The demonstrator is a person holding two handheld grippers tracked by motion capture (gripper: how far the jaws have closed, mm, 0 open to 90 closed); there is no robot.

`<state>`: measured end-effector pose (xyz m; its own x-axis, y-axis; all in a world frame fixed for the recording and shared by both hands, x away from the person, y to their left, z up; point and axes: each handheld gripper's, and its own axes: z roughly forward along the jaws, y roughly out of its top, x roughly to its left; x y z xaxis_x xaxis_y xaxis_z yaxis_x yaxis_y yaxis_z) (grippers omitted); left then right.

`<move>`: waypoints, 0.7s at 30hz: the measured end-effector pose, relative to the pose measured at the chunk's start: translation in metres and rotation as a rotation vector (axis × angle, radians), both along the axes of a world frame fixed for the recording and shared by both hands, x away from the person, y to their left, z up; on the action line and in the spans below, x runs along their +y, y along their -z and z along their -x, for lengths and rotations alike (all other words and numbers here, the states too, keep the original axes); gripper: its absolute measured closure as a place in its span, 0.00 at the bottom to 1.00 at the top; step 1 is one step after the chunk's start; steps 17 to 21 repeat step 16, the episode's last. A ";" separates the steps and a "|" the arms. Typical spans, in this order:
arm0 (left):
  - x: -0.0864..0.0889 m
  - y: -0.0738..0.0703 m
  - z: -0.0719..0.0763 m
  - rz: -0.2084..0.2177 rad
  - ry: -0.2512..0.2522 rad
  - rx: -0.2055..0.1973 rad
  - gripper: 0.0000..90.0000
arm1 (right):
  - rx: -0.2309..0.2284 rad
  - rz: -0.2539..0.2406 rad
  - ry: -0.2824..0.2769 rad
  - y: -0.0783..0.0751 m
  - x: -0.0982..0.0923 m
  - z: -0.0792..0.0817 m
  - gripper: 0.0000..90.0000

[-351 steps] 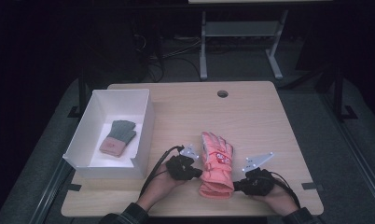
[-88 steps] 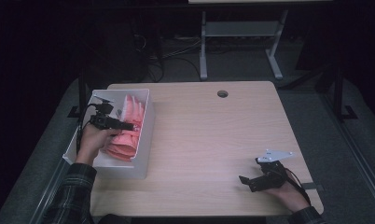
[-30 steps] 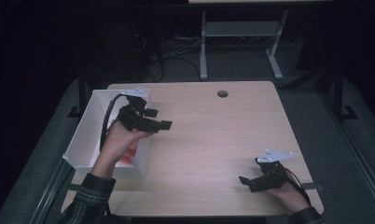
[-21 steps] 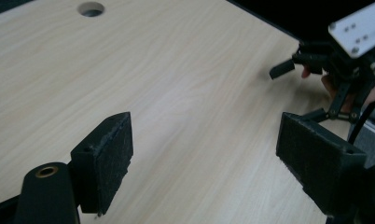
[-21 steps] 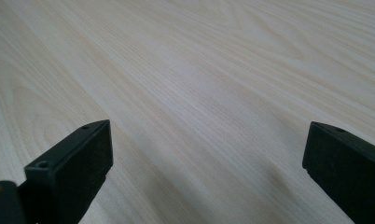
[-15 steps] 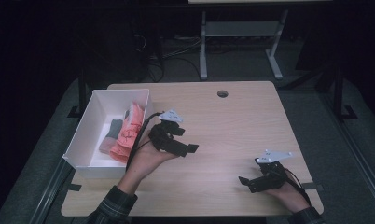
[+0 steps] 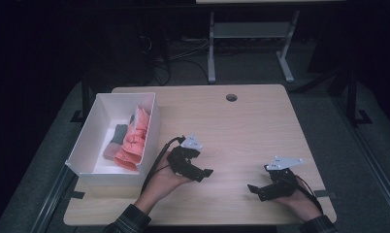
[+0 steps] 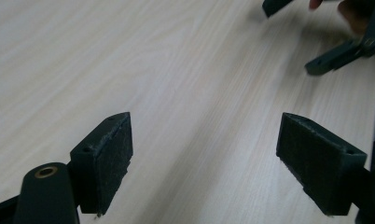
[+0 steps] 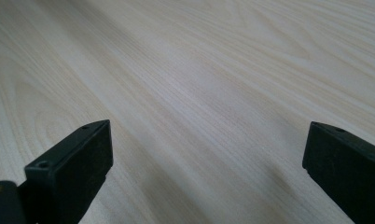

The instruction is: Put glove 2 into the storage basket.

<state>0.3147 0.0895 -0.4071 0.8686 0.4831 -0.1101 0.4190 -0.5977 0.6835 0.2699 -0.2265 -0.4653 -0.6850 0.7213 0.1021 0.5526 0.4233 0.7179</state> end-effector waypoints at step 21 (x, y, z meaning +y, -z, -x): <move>-0.003 0.035 0.007 -0.080 0.031 -0.002 0.20 | 0.001 0.004 -0.008 0.001 0.002 0.001 0.01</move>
